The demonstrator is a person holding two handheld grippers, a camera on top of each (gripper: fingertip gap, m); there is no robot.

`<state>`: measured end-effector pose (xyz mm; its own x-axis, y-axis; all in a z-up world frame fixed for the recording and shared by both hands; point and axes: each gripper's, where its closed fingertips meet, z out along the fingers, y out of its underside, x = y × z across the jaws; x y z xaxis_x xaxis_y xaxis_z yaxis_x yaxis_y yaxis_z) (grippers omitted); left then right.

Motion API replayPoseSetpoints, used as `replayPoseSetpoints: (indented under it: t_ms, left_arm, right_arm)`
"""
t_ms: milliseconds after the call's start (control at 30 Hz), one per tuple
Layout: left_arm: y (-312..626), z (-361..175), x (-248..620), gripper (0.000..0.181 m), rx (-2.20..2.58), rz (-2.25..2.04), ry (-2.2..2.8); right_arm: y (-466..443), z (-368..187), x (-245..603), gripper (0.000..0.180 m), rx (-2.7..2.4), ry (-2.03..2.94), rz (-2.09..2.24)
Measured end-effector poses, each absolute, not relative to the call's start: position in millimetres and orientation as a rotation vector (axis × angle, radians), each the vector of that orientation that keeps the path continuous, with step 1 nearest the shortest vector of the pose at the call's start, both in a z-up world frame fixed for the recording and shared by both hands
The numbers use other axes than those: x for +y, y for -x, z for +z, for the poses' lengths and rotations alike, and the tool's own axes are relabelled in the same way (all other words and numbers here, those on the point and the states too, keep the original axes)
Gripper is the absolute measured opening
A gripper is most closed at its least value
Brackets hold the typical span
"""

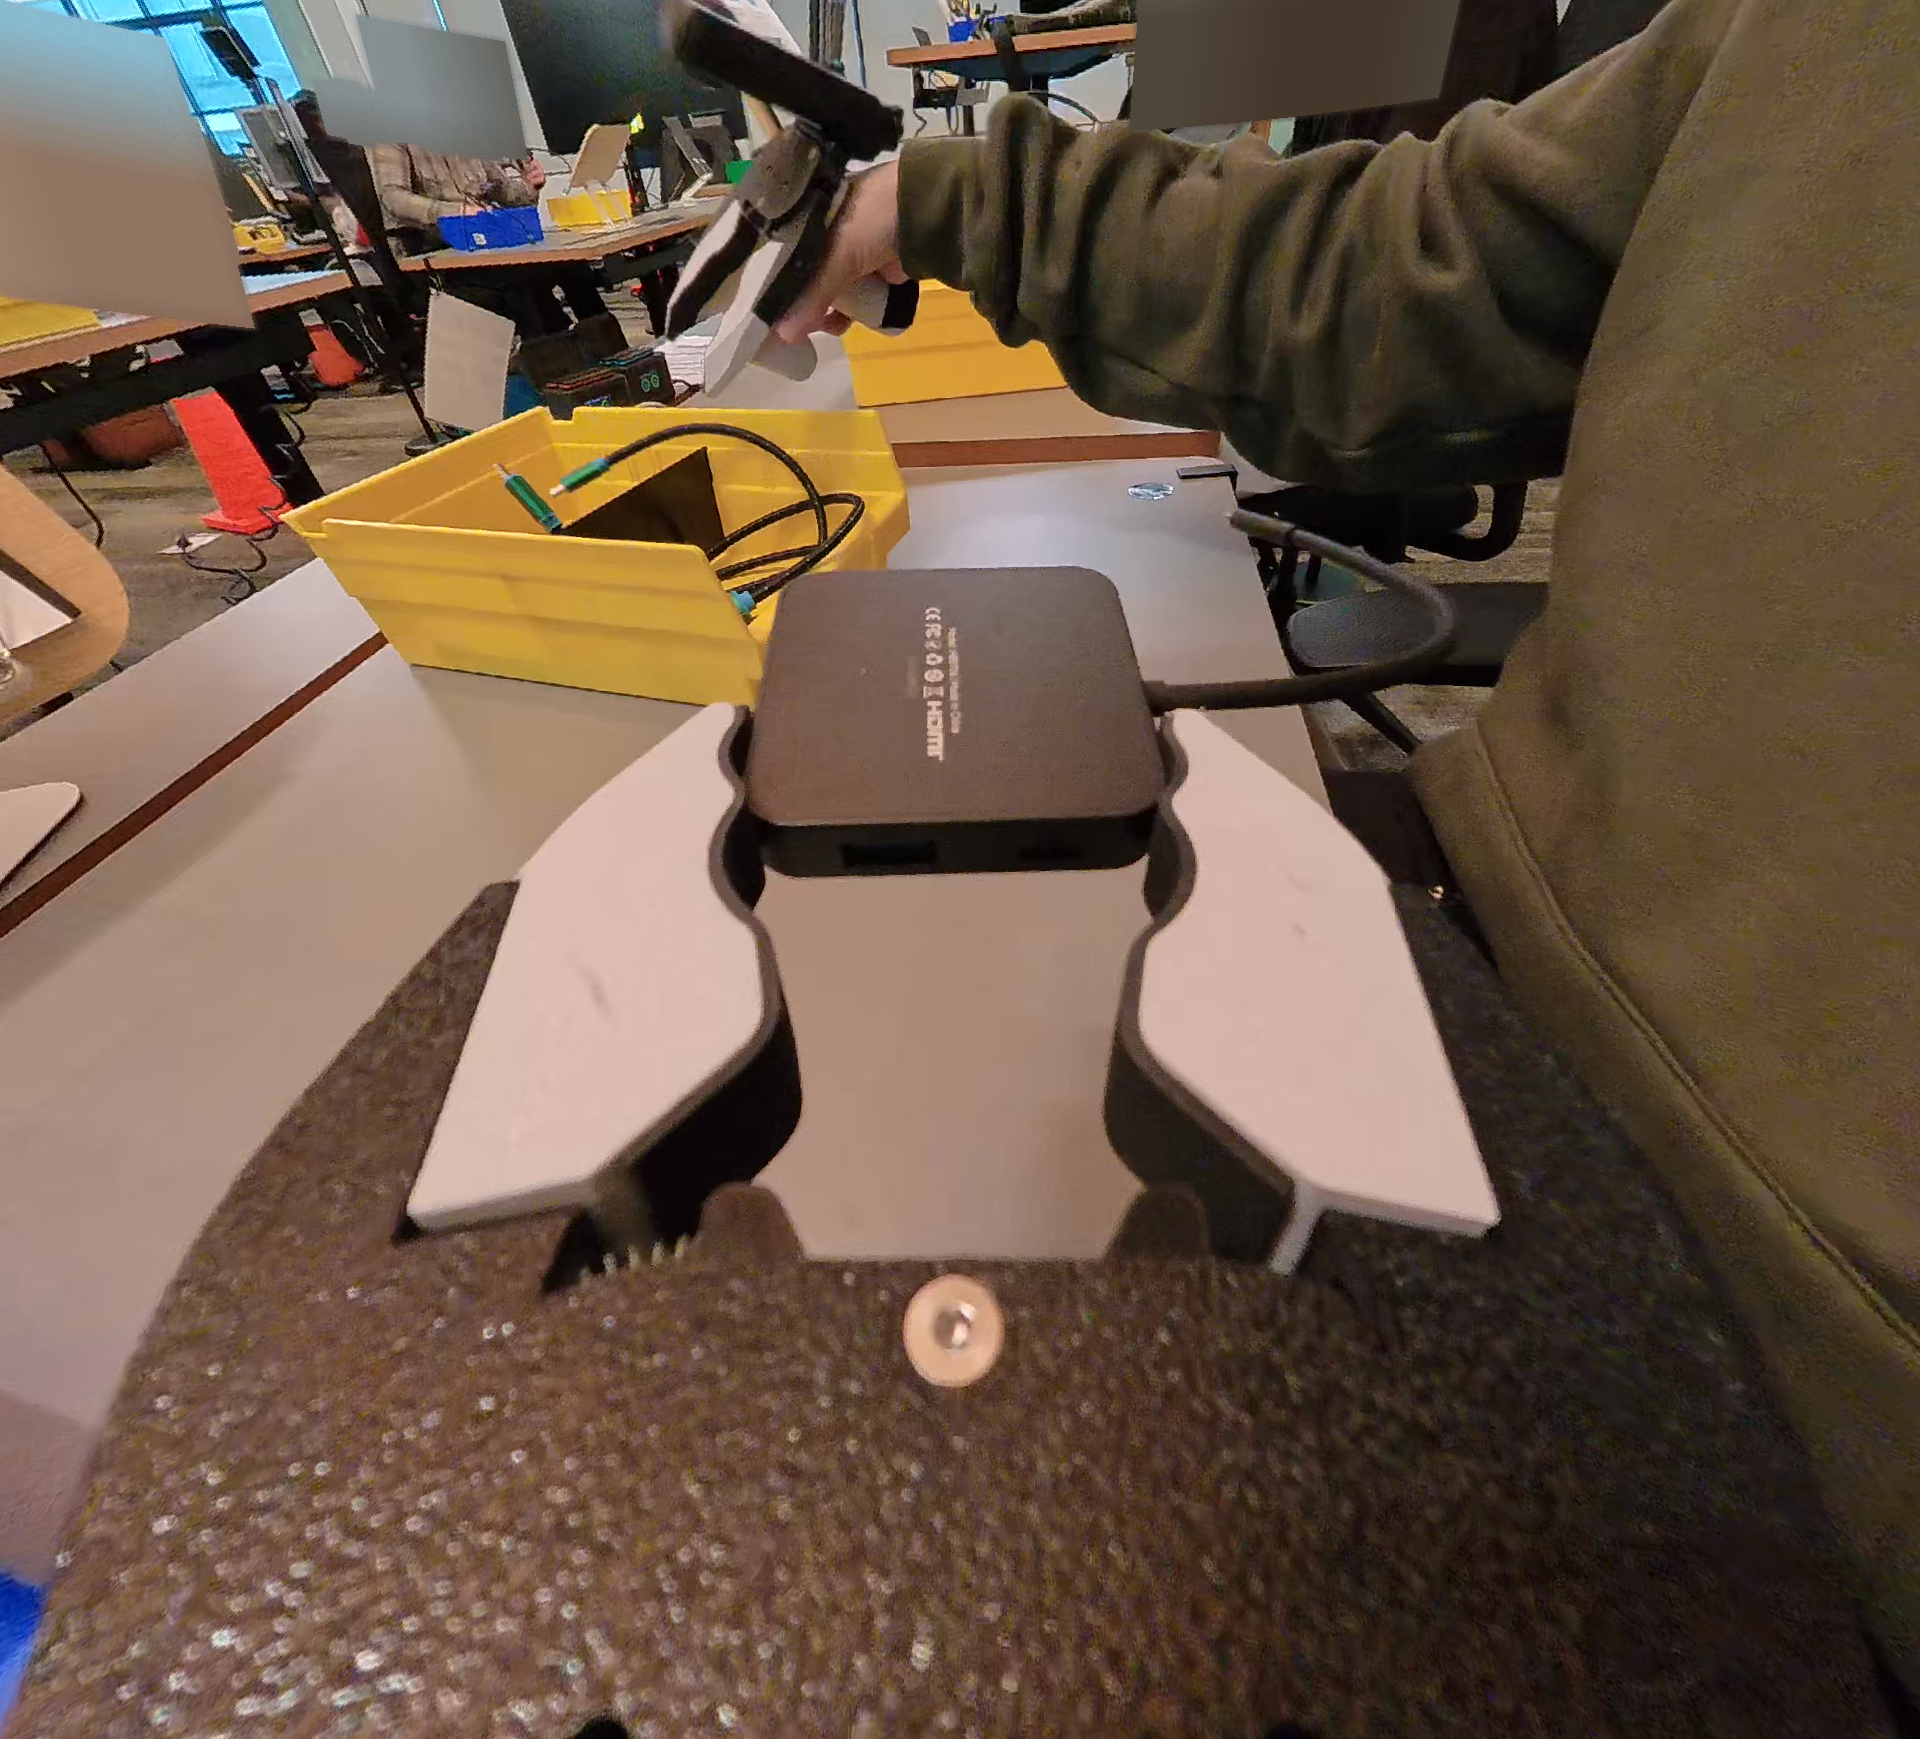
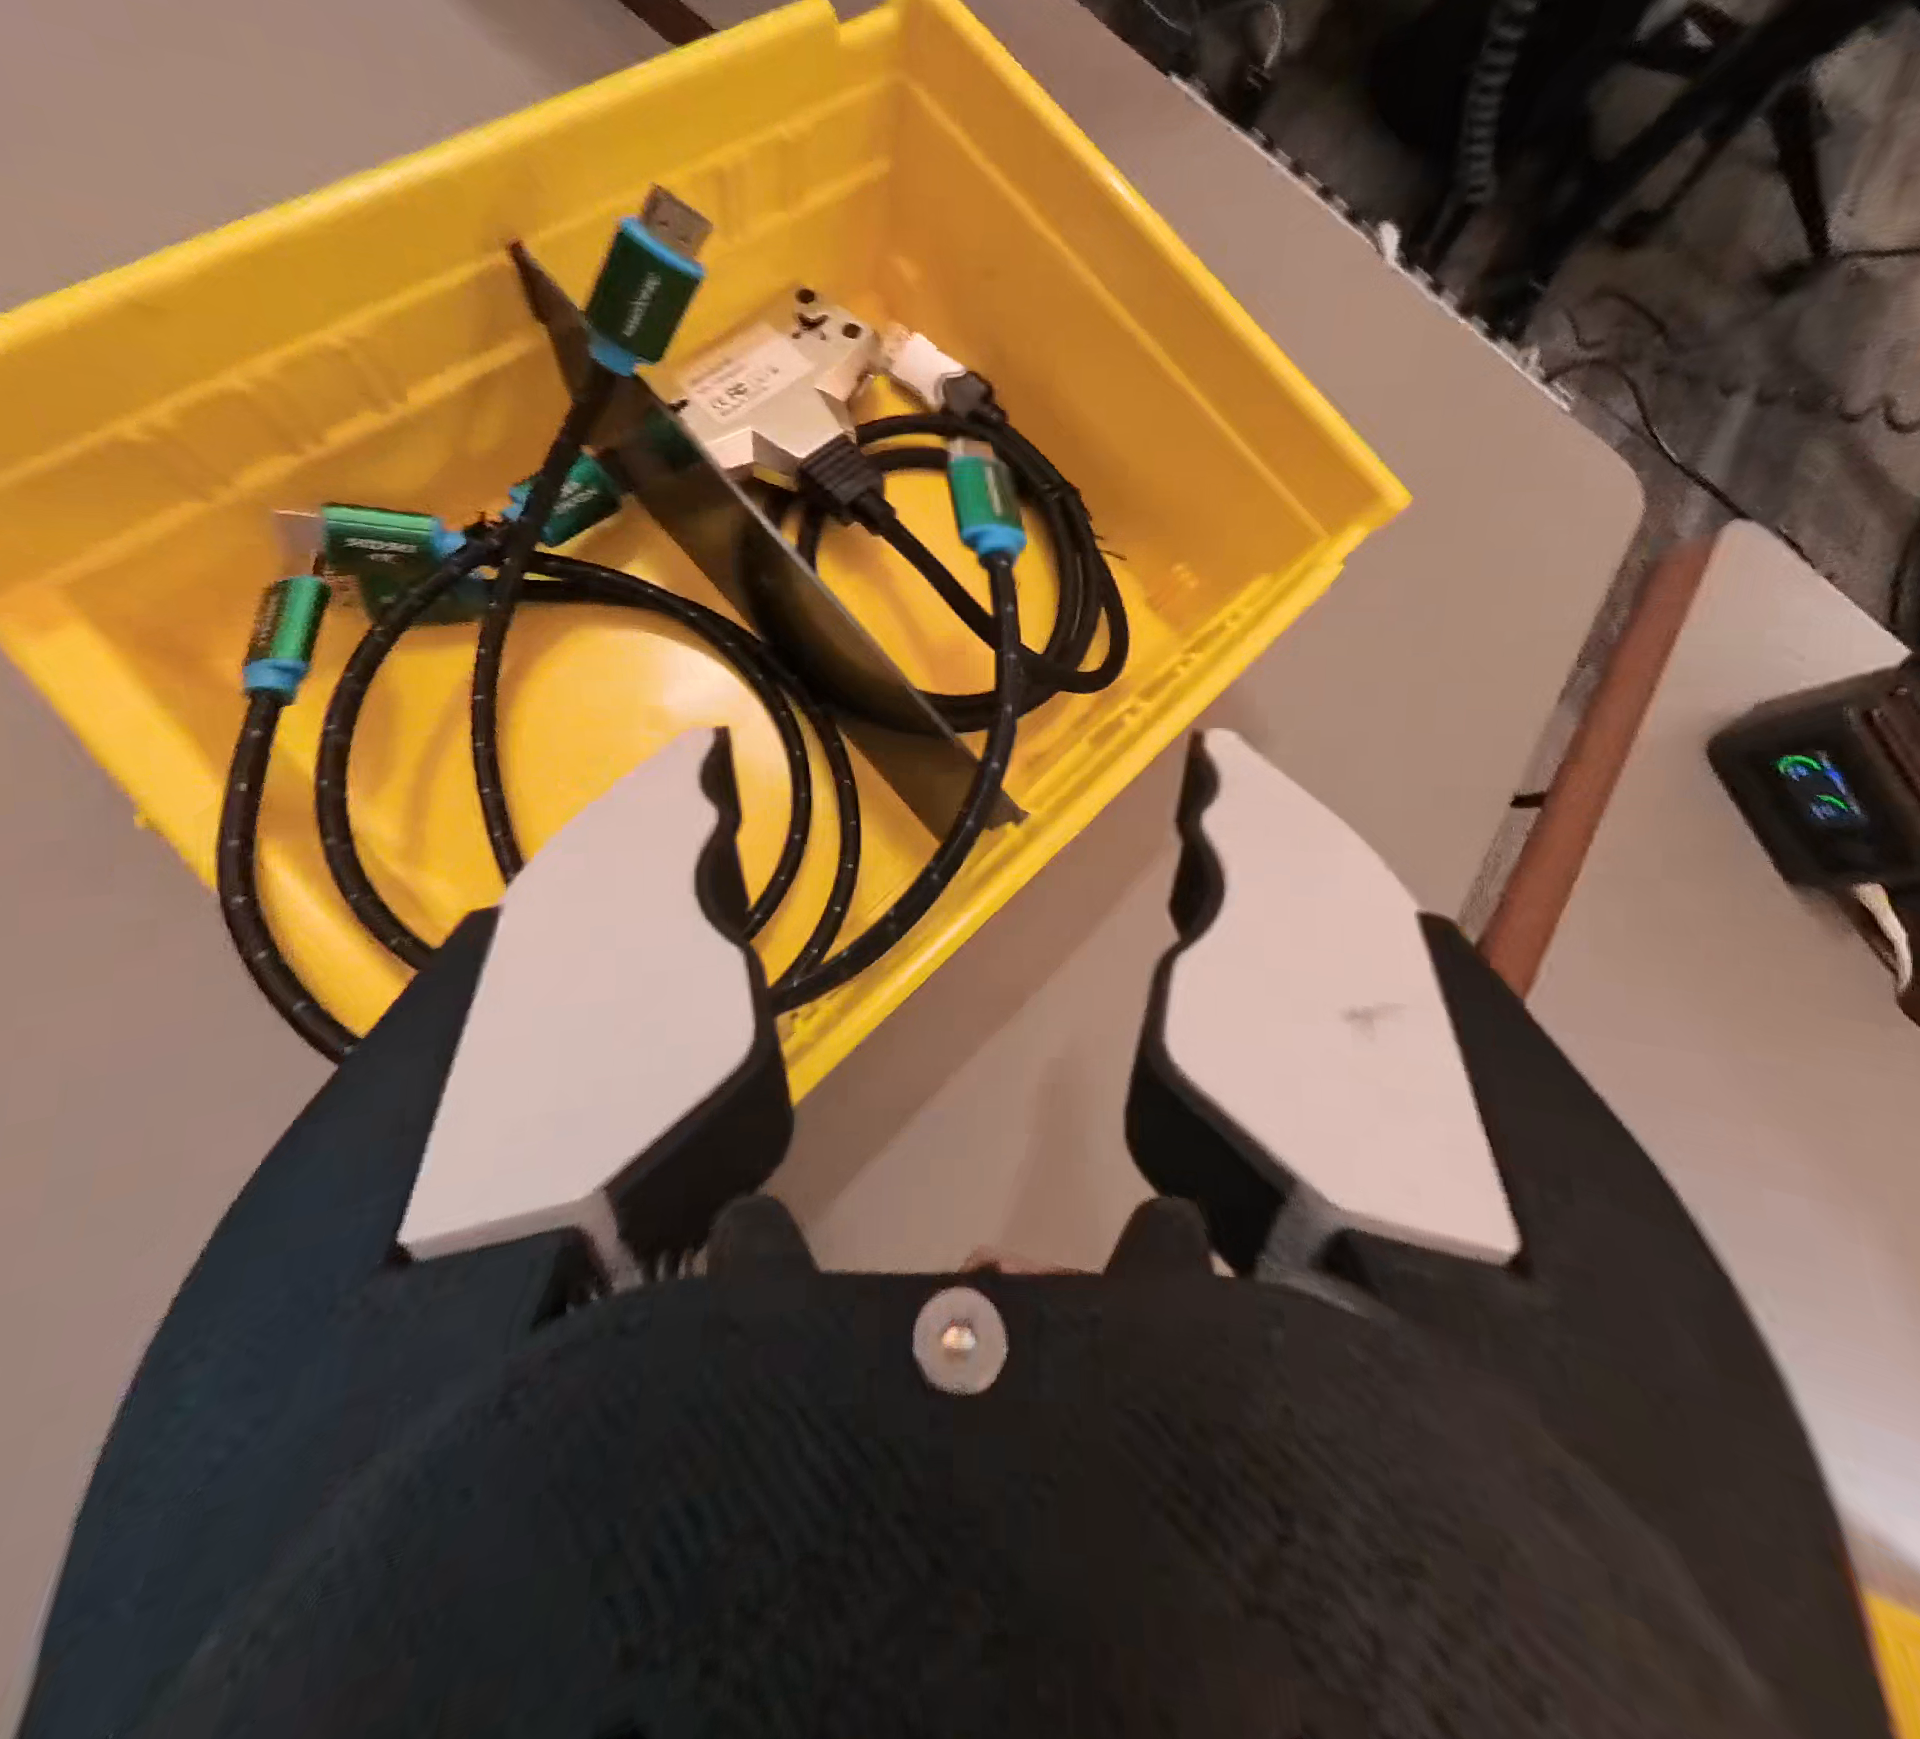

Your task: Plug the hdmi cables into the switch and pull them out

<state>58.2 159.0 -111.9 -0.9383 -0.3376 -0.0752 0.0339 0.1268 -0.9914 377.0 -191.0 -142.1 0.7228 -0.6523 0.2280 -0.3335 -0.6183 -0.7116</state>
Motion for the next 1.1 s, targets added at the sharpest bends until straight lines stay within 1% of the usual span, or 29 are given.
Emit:
replayPoseSetpoints:
  t_ms: [33,133,200,300,367,400,467,533,567,633,700,767,933,1100]
  left_arm:
    - [-59,-112,159,0.072,2.125,-1.883,0.298]
    - [-62,-110,158,0.072,2.099,-1.89,0.31]
    - [-67,-108,158,0.072,2.061,-1.892,0.323]
    - [-73,-106,154,0.072,2.028,-1.882,0.306]
    - [-75,-104,146,0.072,2.042,-1.895,0.288]
    - [-75,-102,141,0.072,2.051,-1.908,0.28]
    - [-75,-97,131,0.072,2.054,-1.958,0.264]
    - [-74,-92,124,0.072,2.042,-1.999,0.246]
    - [-73,-92,121,0.072,2.048,-2.002,0.24]
    - [-71,-91,117,0.072,2.062,-1.994,0.219]
    - [-67,-92,113,0.072,2.087,-1.973,0.202]
    - [-63,-93,110,0.072,2.11,-1.959,0.178]
    - [-62,-93,105,0.072,2.13,-1.951,0.165]
    - [-63,-97,104,0.072,2.146,-1.936,0.178]
  right_arm:
    - [-376,-142,-192,0.08,0.738,2.266,-0.646]
    - [-369,-133,-188,0.08,0.712,2.255,-0.749]
    - [-349,-114,-155,0.079,0.62,2.139,-0.724]
    - [-268,-97,-64,0.079,0.39,1.976,-0.313]
    - [-216,-90,-11,0.082,0.266,1.898,-0.131]
    - [-195,-87,12,0.084,0.202,1.865,-0.12]
    - [-155,-79,52,0.098,0.017,1.785,-0.158]
    - [-111,-78,80,0.091,-0.175,1.713,-0.131]
    - [-96,-76,90,0.093,-0.222,1.681,-0.103]
    - [-80,-77,104,0.092,-0.247,1.648,-0.066]
    - [-72,-78,112,0.084,-0.264,1.628,-0.038]
    - [-69,-78,115,0.082,-0.256,1.609,-0.015]
    - [-57,-81,115,0.067,-0.318,1.583,-0.01]
    - [-59,-87,114,0.067,-0.315,1.615,-0.054]
